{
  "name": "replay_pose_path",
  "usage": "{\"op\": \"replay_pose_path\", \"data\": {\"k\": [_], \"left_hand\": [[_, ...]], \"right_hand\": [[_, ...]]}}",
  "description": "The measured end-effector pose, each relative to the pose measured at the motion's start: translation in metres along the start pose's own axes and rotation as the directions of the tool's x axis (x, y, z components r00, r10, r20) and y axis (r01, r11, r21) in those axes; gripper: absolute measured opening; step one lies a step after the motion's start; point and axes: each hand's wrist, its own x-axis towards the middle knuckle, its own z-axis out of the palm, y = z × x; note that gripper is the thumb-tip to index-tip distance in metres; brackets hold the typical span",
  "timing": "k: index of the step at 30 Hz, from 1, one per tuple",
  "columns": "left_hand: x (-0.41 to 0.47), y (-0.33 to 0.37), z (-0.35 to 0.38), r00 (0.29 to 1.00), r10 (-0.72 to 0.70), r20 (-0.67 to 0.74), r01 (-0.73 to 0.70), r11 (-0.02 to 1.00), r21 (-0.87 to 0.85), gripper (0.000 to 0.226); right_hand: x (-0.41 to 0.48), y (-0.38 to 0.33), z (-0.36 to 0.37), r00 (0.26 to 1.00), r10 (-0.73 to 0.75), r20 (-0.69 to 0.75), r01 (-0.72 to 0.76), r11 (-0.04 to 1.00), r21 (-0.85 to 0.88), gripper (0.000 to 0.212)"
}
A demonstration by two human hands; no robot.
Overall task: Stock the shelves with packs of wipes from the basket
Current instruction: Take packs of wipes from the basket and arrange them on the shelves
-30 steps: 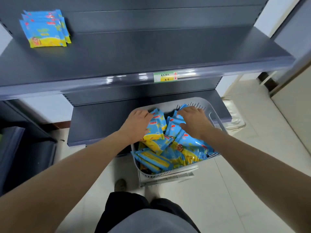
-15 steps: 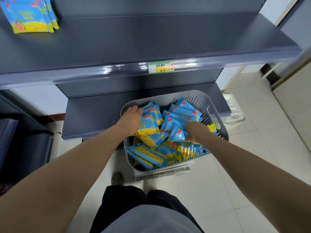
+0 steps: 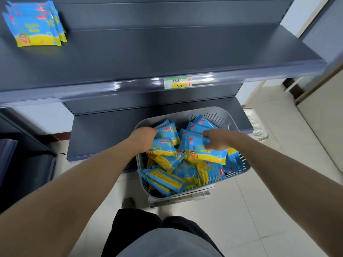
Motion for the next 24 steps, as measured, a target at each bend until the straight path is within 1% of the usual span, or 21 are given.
{"op": "replay_pose_path", "data": {"k": [2, 4, 6, 8, 10, 12, 14, 17, 20, 24], "left_hand": [[-0.007, -0.003, -0.012, 0.999, 0.042, -0.005, -0.042, 0.996, -0.078, 0.019], [-0.014, -0.001, -0.024, 0.995, 0.074, -0.062, -0.084, 0.983, -0.165, 0.015], [-0.021, -0.001, -0.04, 0.987, 0.073, -0.142, -0.108, 0.961, -0.256, 0.018], [-0.028, -0.012, -0.066, 0.971, 0.058, -0.231, -0.124, 0.951, -0.282, 0.025], [-0.035, -0.029, -0.094, 0.949, 0.048, -0.313, -0.137, 0.954, -0.268, 0.025], [-0.044, -0.048, -0.12, 0.926, 0.016, -0.376, -0.128, 0.953, -0.275, 0.023], [-0.054, -0.071, -0.142, 0.903, -0.041, -0.427, -0.111, 0.939, -0.325, 0.019], [-0.068, -0.109, -0.167, 0.862, -0.114, -0.494, -0.116, 0.904, -0.411, 0.012], [-0.074, -0.156, -0.184, 0.846, -0.181, -0.502, -0.072, 0.893, -0.444, 0.01], [-0.079, -0.232, -0.196, 0.82, -0.245, -0.517, -0.023, 0.889, -0.458, 0.011]], "right_hand": [[-0.003, -0.001, -0.022, 0.997, -0.04, -0.071, 0.043, 0.998, 0.04, 0.037], [-0.008, 0.0, -0.044, 0.988, -0.071, -0.14, 0.085, 0.992, 0.099, 0.027], [-0.014, 0.001, -0.069, 0.974, -0.088, -0.21, 0.115, 0.986, 0.119, 0.026], [-0.017, -0.009, -0.102, 0.946, -0.115, -0.304, 0.158, 0.98, 0.119, 0.027], [-0.018, -0.026, -0.136, 0.912, -0.137, -0.387, 0.216, 0.962, 0.169, 0.025], [-0.017, -0.049, -0.165, 0.889, -0.157, -0.431, 0.28, 0.93, 0.239, 0.026], [-0.013, -0.076, -0.188, 0.871, -0.169, -0.462, 0.328, 0.899, 0.29, 0.029], [0.003, -0.122, -0.218, 0.812, -0.185, -0.553, 0.375, 0.892, 0.252, 0.028], [0.029, -0.173, -0.244, 0.754, -0.202, -0.625, 0.41, 0.888, 0.209, 0.029], [0.078, -0.242, -0.277, 0.701, -0.235, -0.673, 0.443, 0.883, 0.153, 0.032]]}}
